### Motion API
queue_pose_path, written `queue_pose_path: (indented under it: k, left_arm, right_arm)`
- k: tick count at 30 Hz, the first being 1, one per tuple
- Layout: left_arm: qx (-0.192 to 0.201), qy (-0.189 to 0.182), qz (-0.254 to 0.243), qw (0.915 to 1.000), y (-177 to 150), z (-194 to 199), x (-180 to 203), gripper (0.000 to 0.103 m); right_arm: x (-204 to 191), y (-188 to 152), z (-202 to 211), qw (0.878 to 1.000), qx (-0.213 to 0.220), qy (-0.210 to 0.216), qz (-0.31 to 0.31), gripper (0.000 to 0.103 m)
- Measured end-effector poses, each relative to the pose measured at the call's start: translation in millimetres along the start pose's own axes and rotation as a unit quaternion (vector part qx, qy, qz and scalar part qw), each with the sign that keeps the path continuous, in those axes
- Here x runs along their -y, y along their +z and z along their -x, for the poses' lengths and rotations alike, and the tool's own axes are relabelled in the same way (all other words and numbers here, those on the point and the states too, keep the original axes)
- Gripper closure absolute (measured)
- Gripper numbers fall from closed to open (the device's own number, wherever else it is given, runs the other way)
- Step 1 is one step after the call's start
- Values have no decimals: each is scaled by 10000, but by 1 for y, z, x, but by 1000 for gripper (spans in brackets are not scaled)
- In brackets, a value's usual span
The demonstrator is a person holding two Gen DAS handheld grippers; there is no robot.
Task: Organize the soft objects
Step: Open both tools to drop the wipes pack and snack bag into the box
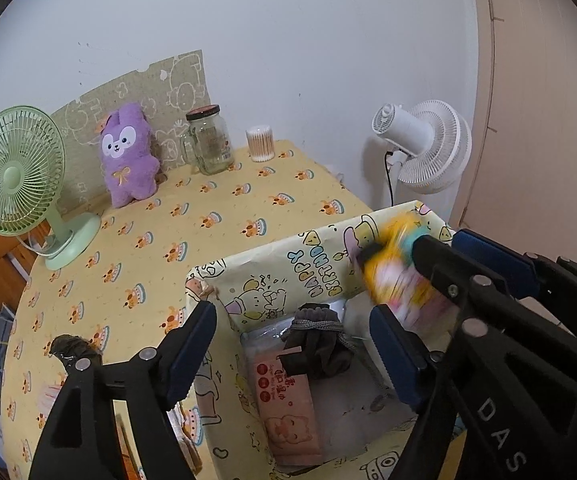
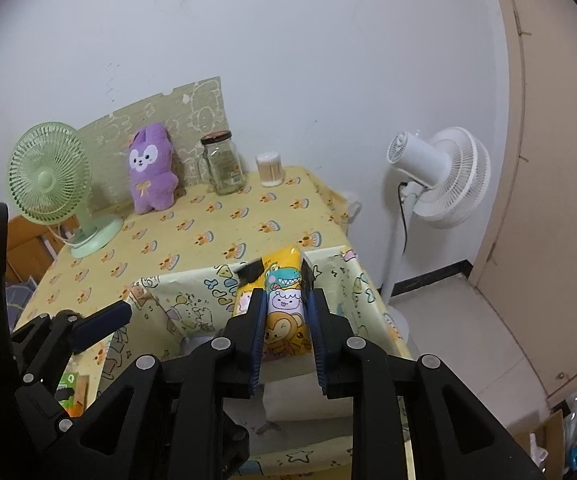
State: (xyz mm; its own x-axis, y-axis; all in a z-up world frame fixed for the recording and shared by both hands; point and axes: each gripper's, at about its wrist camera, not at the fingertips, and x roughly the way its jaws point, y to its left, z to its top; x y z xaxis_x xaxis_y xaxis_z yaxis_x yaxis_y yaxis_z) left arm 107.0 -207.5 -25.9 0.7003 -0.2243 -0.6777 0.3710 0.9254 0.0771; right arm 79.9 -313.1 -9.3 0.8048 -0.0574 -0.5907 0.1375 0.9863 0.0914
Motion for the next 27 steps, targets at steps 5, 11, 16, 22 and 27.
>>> queue_pose_path:
  k: [5, 11, 16, 22, 27]
  left_arm:
    - [29, -32, -19, 10000, -1, 2, -1, 15]
    - [67, -61, -11, 10000, -3, 7, -2, 10]
    - [146, -90, -19, 9999, -4, 16, -4, 7]
    - [285, -107, 12, 9995, -5, 30, -9, 4]
    - [404, -145, 29, 9991, -8, 43, -14, 2]
  right_arm:
    - [1, -1, -2, 9999, -50, -4, -87, 39]
    - [-2, -2, 2, 9999, -85, -68, -70, 30]
    - [-6, -2, 10, 9999, -32, -141, -63, 25]
    - [-14, -3, 23, 9998, 51, -213, -20, 23]
    - [-20, -3, 36, 9994, 161, -317, 32, 18]
